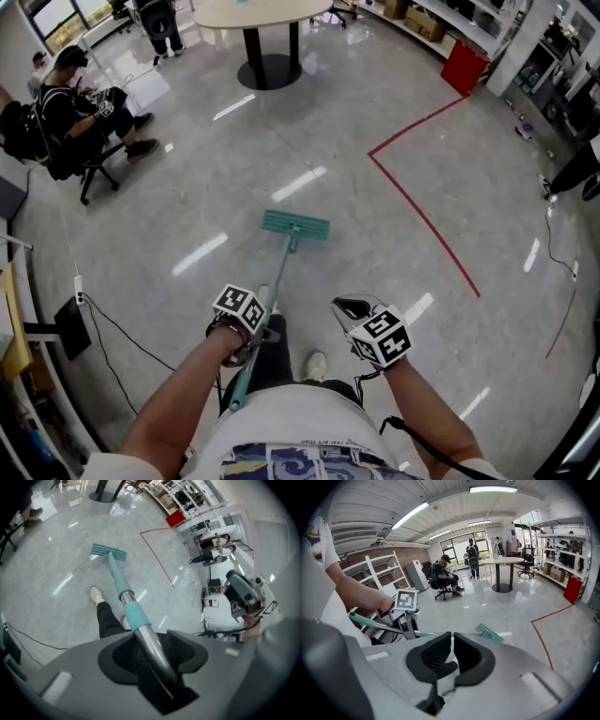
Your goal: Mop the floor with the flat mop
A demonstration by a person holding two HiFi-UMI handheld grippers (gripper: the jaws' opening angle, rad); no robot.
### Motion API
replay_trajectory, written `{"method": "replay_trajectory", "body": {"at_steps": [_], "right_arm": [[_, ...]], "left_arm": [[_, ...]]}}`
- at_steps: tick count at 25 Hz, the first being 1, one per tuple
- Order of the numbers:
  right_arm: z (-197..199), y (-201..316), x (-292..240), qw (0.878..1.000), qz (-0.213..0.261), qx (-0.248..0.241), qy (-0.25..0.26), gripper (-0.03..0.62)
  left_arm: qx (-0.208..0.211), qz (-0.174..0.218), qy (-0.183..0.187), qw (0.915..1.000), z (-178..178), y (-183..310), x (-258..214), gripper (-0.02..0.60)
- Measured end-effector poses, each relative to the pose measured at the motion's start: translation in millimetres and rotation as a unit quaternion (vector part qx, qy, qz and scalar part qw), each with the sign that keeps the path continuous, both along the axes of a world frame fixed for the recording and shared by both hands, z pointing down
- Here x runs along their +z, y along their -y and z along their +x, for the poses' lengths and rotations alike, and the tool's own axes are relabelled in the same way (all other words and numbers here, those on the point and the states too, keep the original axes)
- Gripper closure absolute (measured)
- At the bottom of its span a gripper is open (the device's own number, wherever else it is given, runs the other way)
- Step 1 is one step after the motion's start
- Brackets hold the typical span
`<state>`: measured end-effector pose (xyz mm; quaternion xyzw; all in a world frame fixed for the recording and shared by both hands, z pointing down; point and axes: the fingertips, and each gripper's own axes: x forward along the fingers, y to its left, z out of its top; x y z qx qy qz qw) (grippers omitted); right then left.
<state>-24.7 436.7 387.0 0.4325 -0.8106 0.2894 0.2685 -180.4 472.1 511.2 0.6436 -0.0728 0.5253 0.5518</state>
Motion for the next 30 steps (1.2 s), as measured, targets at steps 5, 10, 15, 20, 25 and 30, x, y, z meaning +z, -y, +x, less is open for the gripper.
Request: {"method": "replay_trajectory", "body": {"at_steps": [5, 10, 15, 20, 25, 30], "right_arm": [[15.6, 60.6, 7.3, 0.999, -0.023, 0.041, -0.005, 0.572], [21.4, 125.9, 6.9, 0.998, -0.025, 0.061, -0.017, 0.572], [24.3, 165.7, 19.0, 0.997, -0.046, 0.057, -0.017, 0.572], [43.1, 196.0, 44.9, 0.996, -0.078, 0.044, -0.005, 0.572], [48.2, 218.1, 68.2, 0.994, -0.106, 0.011, 0.007, 0.572], [56.5, 235.2, 88.0, 0.991, -0.133, -0.008, 0.017, 0.572]], "left_arm": [[0.026, -0.02, 0.004, 0.9994, 9.0, 69.0, 15.9, 0.377], [0.054, -0.025, 0.005, 0.9982, 16.8, 125.9, 35.3, 0.377], [0.035, -0.039, 0.007, 0.9986, 34.4, 158.4, 60.1, 0.377], [0.047, -0.047, 0.02, 0.9976, 55.3, 177.3, 84.0, 0.377], [-0.005, -0.05, -0.003, 0.9987, 57.2, 158.9, 72.0, 0.376], [-0.02, -0.044, -0.017, 0.9987, 65.1, 164.5, 61.0, 0.374]]}}
